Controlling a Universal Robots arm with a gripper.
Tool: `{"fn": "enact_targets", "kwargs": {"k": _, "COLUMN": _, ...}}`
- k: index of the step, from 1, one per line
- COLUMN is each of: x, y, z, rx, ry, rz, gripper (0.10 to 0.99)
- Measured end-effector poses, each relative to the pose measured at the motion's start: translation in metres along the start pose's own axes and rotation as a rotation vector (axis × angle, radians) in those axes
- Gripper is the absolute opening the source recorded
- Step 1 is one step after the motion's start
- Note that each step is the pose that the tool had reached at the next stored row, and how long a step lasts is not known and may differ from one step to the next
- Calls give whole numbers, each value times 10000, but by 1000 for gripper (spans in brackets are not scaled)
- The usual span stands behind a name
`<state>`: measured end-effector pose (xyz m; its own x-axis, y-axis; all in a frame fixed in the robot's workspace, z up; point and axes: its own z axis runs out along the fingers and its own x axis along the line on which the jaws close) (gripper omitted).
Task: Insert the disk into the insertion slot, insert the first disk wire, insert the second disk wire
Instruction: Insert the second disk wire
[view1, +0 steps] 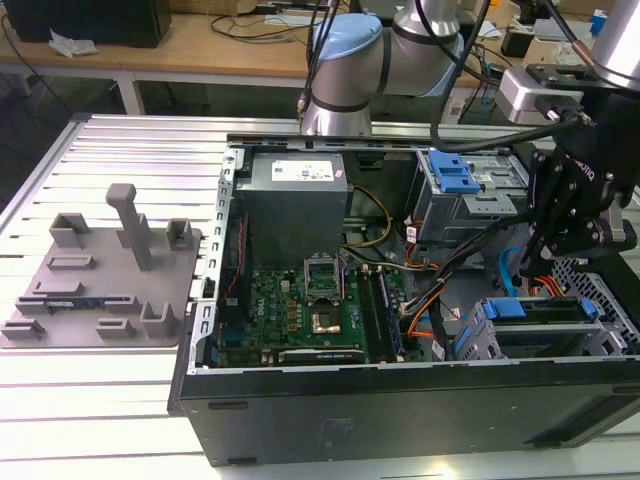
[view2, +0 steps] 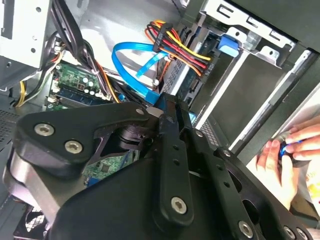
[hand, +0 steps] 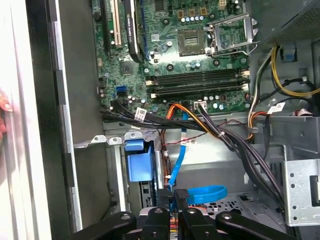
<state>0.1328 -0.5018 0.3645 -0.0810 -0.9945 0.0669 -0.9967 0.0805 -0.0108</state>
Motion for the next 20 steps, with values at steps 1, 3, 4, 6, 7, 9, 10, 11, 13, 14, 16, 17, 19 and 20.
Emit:
{"fn": "enact_targets", "kwargs": {"k": 1, "x": 2, "y": 0, "z": 0, "rx": -2, "ry": -59, "rz": -49, "gripper": 161}}
{"fn": "enact_targets", "kwargs": {"k": 3, "x": 2, "y": 0, "z": 1, "rx": 0, "ry": -124, "rz": -161, "gripper": 161}}
{"fn": "enact_targets", "kwargs": {"k": 4, "x": 3, "y": -1, "z": 1, "rx": 3, "ry": -161, "rz": -250, "gripper": 161}}
{"fn": "enact_targets", "kwargs": {"k": 6, "x": 6, "y": -1, "z": 3, "rx": 6, "ry": -200, "rz": -339, "gripper": 161}}
{"fn": "enact_targets", "kwargs": {"k": 7, "x": 6, "y": -2, "z": 3, "rx": 6, "ry": -201, "rz": -341, "gripper": 161}}
{"fn": "enact_targets", "kwargs": {"k": 9, "x": 6, "y": -1, "z": 2, "rx": 6, "ry": -199, "rz": -342, "gripper": 161}}
{"fn": "enact_targets", "kwargs": {"k": 10, "x": 8, "y": -1, "z": 2, "rx": 6, "ry": -198, "rz": -342, "gripper": 161}}
{"fn": "enact_targets", "kwargs": {"k": 11, "x": 16, "y": -3, "z": 2, "rx": 6, "ry": -197, "rz": -340, "gripper": 161}}
{"fn": "enact_targets", "kwargs": {"k": 13, "x": 41, "y": -13, "z": 9, "rx": 5, "ry": -199, "rz": -317, "gripper": 161}}
{"fn": "enact_targets", "kwargs": {"k": 14, "x": 52, "y": -18, "z": 12, "rx": 3, "ry": -198, "rz": -294, "gripper": 161}}
{"fn": "enact_targets", "kwargs": {"k": 16, "x": 66, "y": -28, "z": 21, "rx": 0, "ry": -201, "rz": -232, "gripper": 161}}
{"fn": "enact_targets", "kwargs": {"k": 17, "x": 75, "y": -36, "z": 25, "rx": -3, "ry": -216, "rz": -200, "gripper": 161}}
{"fn": "enact_targets", "kwargs": {"k": 19, "x": 89, "y": -48, "z": 31, "rx": -9, "ry": -278, "rz": -180, "gripper": 161}}
{"fn": "enact_targets", "kwargs": {"k": 20, "x": 96, "y": -55, "z": 33, "rx": -12, "ry": -319, "rz": -175, "gripper": 161}}
